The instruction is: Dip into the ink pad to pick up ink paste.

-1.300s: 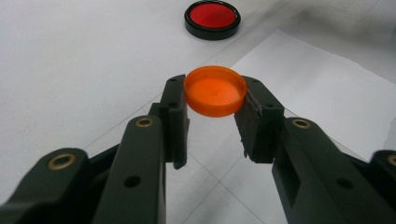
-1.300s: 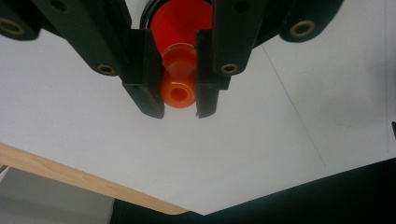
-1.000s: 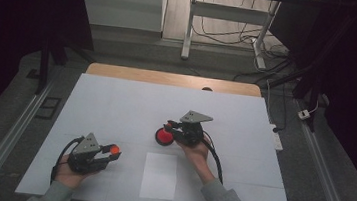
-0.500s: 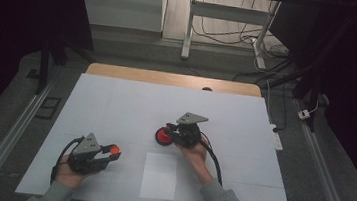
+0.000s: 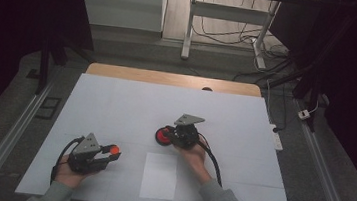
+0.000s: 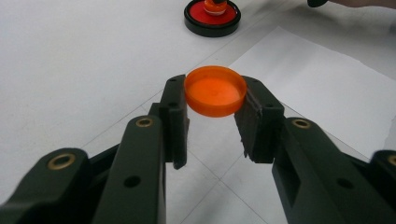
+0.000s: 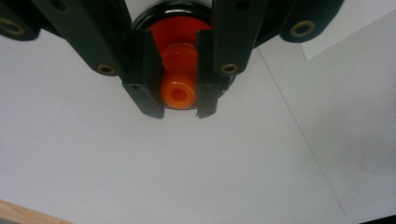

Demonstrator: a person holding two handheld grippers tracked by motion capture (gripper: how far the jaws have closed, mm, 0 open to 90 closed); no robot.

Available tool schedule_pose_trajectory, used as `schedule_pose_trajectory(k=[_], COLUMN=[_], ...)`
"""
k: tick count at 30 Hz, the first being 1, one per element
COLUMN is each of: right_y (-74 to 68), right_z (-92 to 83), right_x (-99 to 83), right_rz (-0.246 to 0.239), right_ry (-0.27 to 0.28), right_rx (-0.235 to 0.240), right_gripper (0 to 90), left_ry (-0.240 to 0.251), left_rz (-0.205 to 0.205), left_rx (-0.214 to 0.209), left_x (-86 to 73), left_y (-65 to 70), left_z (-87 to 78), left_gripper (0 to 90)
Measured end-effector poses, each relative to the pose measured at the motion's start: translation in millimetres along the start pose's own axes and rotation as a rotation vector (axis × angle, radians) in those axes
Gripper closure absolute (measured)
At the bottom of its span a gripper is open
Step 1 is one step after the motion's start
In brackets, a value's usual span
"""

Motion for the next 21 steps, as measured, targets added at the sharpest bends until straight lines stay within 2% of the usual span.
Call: schedule_pose_trajectory(k=[12,21], right_y=[-4.6,-5.6], right_z=[0.4,1.3], right_x=[-2.6,-5.6], right_rz=[-0.039,-0.035], right_ry=[0.001,0.019], right_rx=[-0.034,-0.044], right_gripper=[72.6,72.7], left_ry=[0.002,0.001], left_rz=[0.001,0.001], left_rx=[0.000,-0.002], left_x=[0.2,0.5], left_y=[0.9,1.5], left_z=[-0.4,-0.4], left_gripper=[64.9,64.9])
Point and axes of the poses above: each handheld gripper's, and its own axes: z roughly forward along the jaws, x roughly out of its top, y roughly to its right, the point moved 1 cm from there along z, roughly forward along the jaws, and after that the axes turned 10 degrees about -y, right-handed, at the moved point
